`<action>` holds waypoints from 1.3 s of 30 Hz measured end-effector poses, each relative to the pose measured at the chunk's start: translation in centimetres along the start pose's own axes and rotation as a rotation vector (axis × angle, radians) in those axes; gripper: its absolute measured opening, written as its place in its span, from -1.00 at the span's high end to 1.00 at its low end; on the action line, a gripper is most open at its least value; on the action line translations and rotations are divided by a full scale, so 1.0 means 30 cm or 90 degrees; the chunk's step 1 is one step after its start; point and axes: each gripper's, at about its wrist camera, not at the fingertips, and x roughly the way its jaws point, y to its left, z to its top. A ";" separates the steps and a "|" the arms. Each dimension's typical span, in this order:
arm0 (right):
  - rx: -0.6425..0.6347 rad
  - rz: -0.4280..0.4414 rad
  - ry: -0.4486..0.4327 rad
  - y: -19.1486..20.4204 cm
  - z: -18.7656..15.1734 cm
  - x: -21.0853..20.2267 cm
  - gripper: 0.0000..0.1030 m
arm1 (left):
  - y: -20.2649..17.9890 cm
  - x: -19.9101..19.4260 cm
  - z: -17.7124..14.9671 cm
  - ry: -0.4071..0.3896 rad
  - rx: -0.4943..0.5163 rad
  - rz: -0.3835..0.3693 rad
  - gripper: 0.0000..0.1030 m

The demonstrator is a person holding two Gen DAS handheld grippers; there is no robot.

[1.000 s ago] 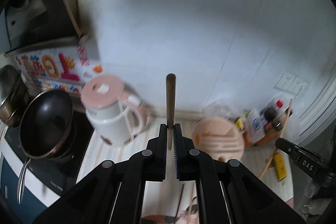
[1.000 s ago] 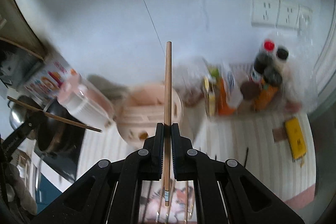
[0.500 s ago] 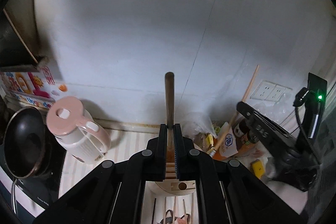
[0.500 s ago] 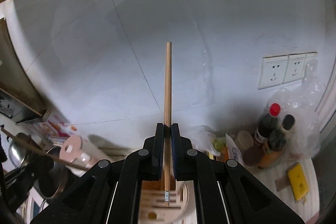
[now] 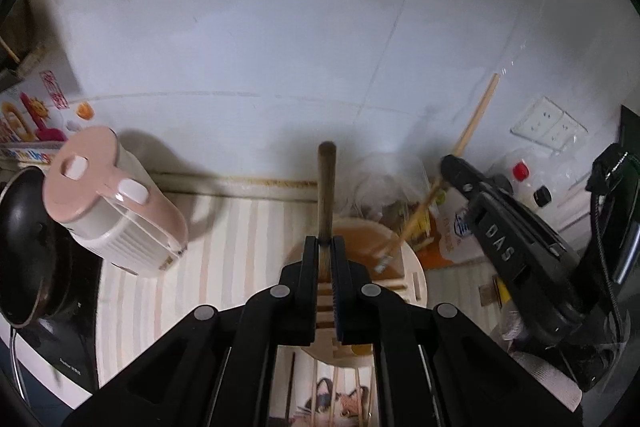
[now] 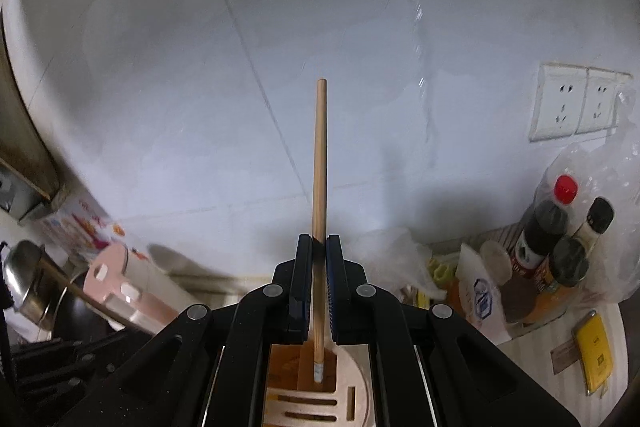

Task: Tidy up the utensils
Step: 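Lower both chopsticks into the holder and open both tools, then close the left tool on a dark chopstick while the right tool grasps another dark one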

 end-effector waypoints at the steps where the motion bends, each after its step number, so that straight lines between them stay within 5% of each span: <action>1: -0.006 0.008 0.020 0.003 -0.009 0.012 0.86 | 0.004 -0.003 -0.003 0.009 -0.007 -0.003 0.91; 5: -0.012 0.039 0.084 -0.006 -0.029 0.022 0.76 | 0.000 -0.055 -0.007 0.006 -0.025 -0.020 0.84; 7: 0.000 0.044 0.094 -0.025 -0.029 -0.006 0.26 | -0.001 -0.104 -0.013 -0.022 -0.021 -0.002 0.78; 8: 0.010 0.044 0.092 -0.044 -0.028 -0.034 -0.07 | 0.001 -0.137 -0.019 -0.036 -0.019 0.008 0.54; 9: 0.017 0.041 0.087 -0.059 -0.028 -0.065 -0.18 | 0.009 -0.149 -0.023 -0.045 -0.019 0.012 0.04; 11: 0.037 0.029 0.083 -0.089 -0.033 -0.126 -0.18 | 0.025 -0.201 -0.041 -0.076 -0.027 0.024 -0.66; 14: 0.053 0.001 0.075 -0.127 -0.056 -0.210 -0.24 | 0.050 -0.255 -0.087 -0.124 -0.035 0.036 -0.72; 16: 0.057 -0.018 0.068 -0.147 -0.095 -0.263 -0.29 | 0.061 -0.255 -0.128 -0.122 -0.029 0.059 -1.00; 20: 0.076 -0.044 0.065 -0.191 -0.193 -0.336 -0.58 | 0.081 -0.205 -0.219 -0.100 -0.013 0.089 -1.00; 27: 0.091 -0.086 0.131 -0.251 -0.390 -0.322 -0.55 | 0.141 -0.021 -0.414 -0.019 -0.008 0.162 -1.00; 28: 0.091 -0.087 0.149 -0.258 -0.424 -0.307 -0.50 | 0.149 0.006 -0.439 -0.006 -0.010 0.168 -1.00; 30: 0.091 -0.088 0.191 -0.273 -0.498 -0.266 0.01 | 0.169 0.074 -0.497 0.026 -0.017 0.177 -1.00; 33: 0.096 -0.087 0.256 -0.306 -0.603 -0.193 0.44 | 0.184 0.149 -0.563 0.053 -0.019 0.180 -1.00; 37: 0.100 -0.102 0.320 -0.355 -0.725 -0.113 0.69 | 0.179 0.292 -0.645 0.123 -0.004 0.165 -0.90; 39: 0.105 -0.113 0.339 -0.380 -0.772 -0.086 0.71 | 0.169 0.362 -0.684 0.169 0.000 0.145 -0.44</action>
